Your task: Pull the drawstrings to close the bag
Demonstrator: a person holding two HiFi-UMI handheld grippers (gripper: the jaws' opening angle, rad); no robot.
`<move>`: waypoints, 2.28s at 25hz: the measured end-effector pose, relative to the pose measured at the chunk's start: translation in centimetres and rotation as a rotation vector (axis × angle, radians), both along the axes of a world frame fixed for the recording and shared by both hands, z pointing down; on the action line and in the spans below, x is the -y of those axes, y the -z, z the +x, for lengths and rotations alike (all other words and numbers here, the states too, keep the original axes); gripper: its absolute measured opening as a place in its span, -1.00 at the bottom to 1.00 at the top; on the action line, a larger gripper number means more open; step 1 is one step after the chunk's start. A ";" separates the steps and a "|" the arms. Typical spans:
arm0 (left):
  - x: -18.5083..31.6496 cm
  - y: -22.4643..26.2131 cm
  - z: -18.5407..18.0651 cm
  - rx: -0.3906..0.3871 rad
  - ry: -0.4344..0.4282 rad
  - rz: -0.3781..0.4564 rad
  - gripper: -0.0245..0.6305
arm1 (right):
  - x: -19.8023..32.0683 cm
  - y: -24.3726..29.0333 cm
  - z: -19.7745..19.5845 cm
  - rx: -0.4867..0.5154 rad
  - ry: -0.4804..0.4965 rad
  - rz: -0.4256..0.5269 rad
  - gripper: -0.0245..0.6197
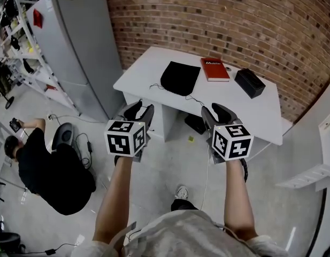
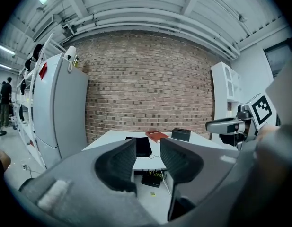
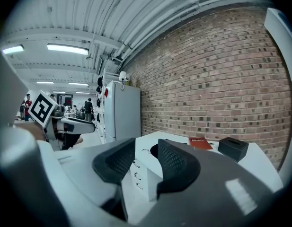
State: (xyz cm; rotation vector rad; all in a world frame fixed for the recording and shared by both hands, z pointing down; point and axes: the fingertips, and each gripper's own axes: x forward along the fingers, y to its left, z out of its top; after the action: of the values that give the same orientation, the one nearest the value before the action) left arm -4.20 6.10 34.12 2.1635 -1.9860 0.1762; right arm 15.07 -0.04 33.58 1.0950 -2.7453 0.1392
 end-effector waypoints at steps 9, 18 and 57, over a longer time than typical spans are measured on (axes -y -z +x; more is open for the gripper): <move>7.7 -0.3 -2.4 -0.007 0.041 -0.001 -0.20 | 8.1 -0.8 -1.4 -0.003 -0.001 -0.019 -0.32; 14.3 -1.7 -3.4 -0.009 0.055 -0.035 -0.11 | 15.1 -2.4 -2.2 -0.022 0.000 -0.045 -0.14; 31.6 -1.8 -8.9 -0.004 -0.211 -0.024 -0.11 | 26.2 -3.5 -7.1 -0.049 -0.227 -0.065 -0.08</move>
State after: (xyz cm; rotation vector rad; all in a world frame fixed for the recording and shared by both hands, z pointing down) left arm -13.10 -25.52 35.96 2.3524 -1.7415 0.2257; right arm 7.97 -26.28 37.11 1.3699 -2.5472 0.2276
